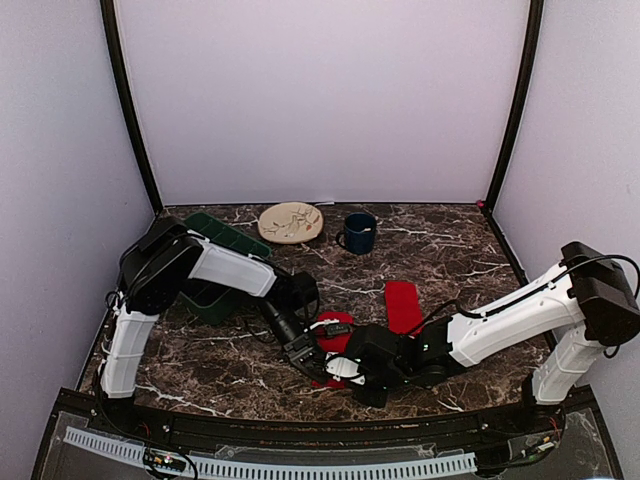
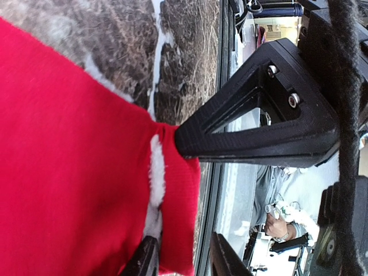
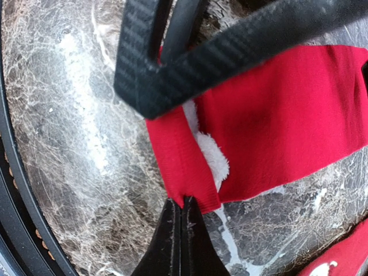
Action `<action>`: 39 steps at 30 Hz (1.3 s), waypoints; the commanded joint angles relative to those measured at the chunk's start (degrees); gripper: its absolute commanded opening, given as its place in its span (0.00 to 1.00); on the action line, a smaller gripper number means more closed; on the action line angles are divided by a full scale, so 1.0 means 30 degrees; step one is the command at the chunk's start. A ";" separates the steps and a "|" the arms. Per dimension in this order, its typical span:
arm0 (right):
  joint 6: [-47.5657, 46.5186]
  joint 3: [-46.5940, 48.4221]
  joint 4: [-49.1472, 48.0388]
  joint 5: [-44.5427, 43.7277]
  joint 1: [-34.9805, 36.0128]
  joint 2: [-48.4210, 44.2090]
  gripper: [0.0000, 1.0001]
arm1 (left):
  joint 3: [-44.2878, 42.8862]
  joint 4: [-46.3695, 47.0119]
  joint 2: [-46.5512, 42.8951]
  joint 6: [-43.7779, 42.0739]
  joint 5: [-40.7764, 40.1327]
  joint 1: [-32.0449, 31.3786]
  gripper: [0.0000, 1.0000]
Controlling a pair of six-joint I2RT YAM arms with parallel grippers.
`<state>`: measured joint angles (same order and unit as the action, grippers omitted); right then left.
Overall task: Roll the socks
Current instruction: Roll the sock at the center of the board.
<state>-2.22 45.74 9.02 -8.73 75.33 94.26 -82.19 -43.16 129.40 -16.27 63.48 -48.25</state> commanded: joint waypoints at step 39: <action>0.0578 0.3725 0.3971 0.5857 -0.3014 0.0615 0.00 | 0.8901 1.2384 -0.9411 0.5215 -1.0436 0.1669 0.35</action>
<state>-1.17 54.41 18.26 2.37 68.82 94.43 -58.83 -14.28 105.93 -3.14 35.64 -43.59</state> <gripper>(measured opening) 0.009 0.355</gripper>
